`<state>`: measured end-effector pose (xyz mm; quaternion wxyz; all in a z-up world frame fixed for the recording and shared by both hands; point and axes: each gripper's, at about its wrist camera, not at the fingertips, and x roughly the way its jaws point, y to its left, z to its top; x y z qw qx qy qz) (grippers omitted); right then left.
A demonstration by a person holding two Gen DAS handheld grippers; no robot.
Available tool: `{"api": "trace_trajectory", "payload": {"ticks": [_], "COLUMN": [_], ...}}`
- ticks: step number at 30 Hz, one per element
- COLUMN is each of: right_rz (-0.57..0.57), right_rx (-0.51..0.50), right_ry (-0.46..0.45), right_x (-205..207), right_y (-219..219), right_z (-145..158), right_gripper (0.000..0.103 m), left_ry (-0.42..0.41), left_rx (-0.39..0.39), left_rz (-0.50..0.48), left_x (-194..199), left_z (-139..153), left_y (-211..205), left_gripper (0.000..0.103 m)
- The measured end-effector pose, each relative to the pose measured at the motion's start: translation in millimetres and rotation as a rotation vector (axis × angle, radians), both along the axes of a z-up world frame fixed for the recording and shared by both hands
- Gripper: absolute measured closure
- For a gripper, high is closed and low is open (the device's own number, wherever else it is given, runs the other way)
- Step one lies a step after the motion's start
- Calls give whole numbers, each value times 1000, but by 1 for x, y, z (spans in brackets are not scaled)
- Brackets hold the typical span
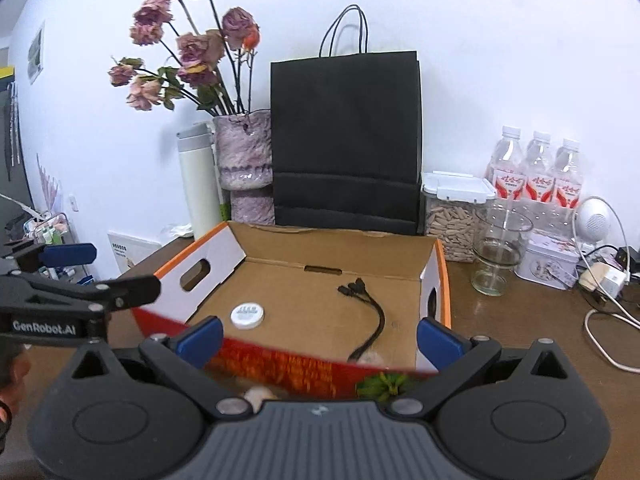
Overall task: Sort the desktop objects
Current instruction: 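Withdraw the left gripper from the box back to the navy case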
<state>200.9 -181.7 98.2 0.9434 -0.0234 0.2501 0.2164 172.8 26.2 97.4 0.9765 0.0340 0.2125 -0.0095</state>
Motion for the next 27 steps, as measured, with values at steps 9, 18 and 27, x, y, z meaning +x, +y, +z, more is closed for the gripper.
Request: {"api": "trace_trajectory", "payload": {"ticks": [9, 18, 27], "right_rz": [-29, -90, -115], "right_rx": [-34, -44, -49], "right_ry": [-18, 8, 41], "right_x": [-50, -75, -74], "right_y": [-20, -37, -39], "right_z": [-29, -58, -79], "right_gripper": [0, 0, 0], "left_ry": [16, 110, 153], "left_rx": [-3, -33, -21], "left_rz": [37, 70, 80], "left_x": [-45, -61, -63], "left_z": [-28, -63, -82], "left_y": [15, 28, 21], "left_gripper": [0, 0, 0]}}
